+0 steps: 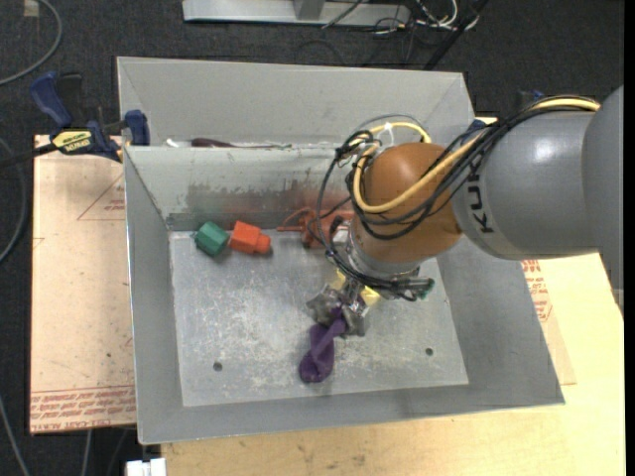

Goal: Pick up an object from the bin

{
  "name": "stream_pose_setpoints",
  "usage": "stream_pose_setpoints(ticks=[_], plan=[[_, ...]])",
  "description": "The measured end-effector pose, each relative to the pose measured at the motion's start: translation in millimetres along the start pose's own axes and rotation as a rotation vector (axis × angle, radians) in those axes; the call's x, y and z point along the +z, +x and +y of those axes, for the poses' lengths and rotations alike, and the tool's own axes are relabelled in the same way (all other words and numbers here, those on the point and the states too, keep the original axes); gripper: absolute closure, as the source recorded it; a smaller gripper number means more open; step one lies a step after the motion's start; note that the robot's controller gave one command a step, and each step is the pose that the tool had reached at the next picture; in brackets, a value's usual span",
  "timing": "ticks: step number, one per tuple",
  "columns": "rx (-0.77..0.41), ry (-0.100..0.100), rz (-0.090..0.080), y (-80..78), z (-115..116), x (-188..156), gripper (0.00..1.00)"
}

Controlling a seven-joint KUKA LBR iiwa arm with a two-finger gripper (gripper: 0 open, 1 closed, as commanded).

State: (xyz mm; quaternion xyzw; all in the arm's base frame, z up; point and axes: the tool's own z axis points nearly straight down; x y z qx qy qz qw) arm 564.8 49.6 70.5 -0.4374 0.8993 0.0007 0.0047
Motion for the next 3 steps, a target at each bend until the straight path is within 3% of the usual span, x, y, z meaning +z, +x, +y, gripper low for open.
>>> stream_pose_setpoints(ticks=[3], plan=[[0.002, -0.004, 0.002, 0.4, 1, -13, 1.0]])
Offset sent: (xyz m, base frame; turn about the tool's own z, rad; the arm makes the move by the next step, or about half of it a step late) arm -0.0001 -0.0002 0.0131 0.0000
